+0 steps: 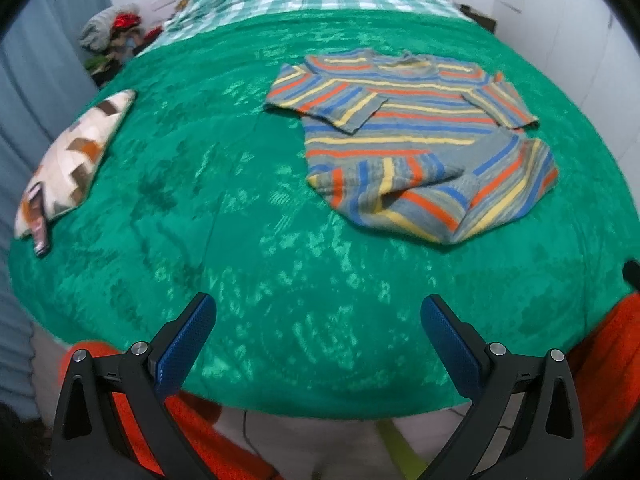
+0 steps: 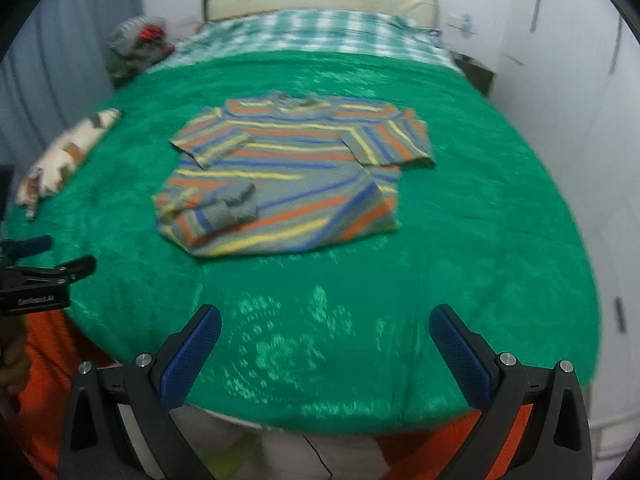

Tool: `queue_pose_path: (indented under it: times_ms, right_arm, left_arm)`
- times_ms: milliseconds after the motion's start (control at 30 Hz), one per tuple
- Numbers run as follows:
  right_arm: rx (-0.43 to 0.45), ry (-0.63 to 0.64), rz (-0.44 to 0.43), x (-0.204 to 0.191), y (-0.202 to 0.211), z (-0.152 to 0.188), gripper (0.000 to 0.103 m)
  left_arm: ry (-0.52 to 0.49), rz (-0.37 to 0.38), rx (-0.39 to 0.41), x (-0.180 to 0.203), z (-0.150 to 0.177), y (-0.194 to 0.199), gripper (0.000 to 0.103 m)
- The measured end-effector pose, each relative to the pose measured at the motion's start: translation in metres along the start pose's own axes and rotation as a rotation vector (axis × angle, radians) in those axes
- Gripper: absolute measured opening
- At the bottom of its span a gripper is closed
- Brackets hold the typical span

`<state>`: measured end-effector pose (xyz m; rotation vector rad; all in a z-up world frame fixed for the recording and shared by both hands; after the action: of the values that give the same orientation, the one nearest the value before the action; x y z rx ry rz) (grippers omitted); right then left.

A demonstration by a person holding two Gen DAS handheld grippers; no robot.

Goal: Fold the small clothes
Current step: 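Grasp the ribbed hem of the striped sweater with both grippers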

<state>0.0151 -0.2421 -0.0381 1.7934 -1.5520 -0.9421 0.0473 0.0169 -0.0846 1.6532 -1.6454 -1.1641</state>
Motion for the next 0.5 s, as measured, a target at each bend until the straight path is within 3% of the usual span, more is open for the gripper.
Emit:
queue_pose_path:
  times_ms: [100,233,400,433,467,500]
  right_arm:
    - [0.026,0.072,-0.035,0.024,-0.014,-0.024,0.103]
    - [-0.008,0.108,-0.108,0.049,-0.051,-0.073,0.103]
    - [-0.226,-0.006,-0.263,0.079,-0.150,-0.120,0.099]
    - [-0.269,-0.044,-0.281,0.081,-0.169,-0.118,0.094]
    - [-0.297,-0.073,-0.302,0.083,-0.180,-0.114,0.074]
    - [-0.344,-0.123,-0.357,0.083,-0.195,-0.107,0.044]
  left_arm:
    - [-0.074,0.099,-0.015,0.009,-0.018,-0.017,0.102]
    - [-0.167,0.208,-0.012,0.033,-0.054,-0.037,0.102]
    - [-0.253,0.188,-0.004,0.077,-0.087,-0.073,0.100]
    - [-0.268,0.173,-0.011,0.086,-0.088,-0.082,0.091]
    - [-0.286,0.153,-0.031,0.096,-0.088,-0.094,0.070]
    - [-0.292,0.154,-0.053,0.100,-0.086,-0.101,0.055]
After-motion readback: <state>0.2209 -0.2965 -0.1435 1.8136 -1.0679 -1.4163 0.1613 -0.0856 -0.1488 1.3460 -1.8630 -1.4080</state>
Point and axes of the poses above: each gripper's, at about its wrist camera, not at the fingertips, and y roughly against the way its jaws point, x to its right, z to its underside, the point moved 5 cm from there along -y, roughly the way its jaws point, and after that the axes turned 10 degrees about -z, right-handed, at the moved point
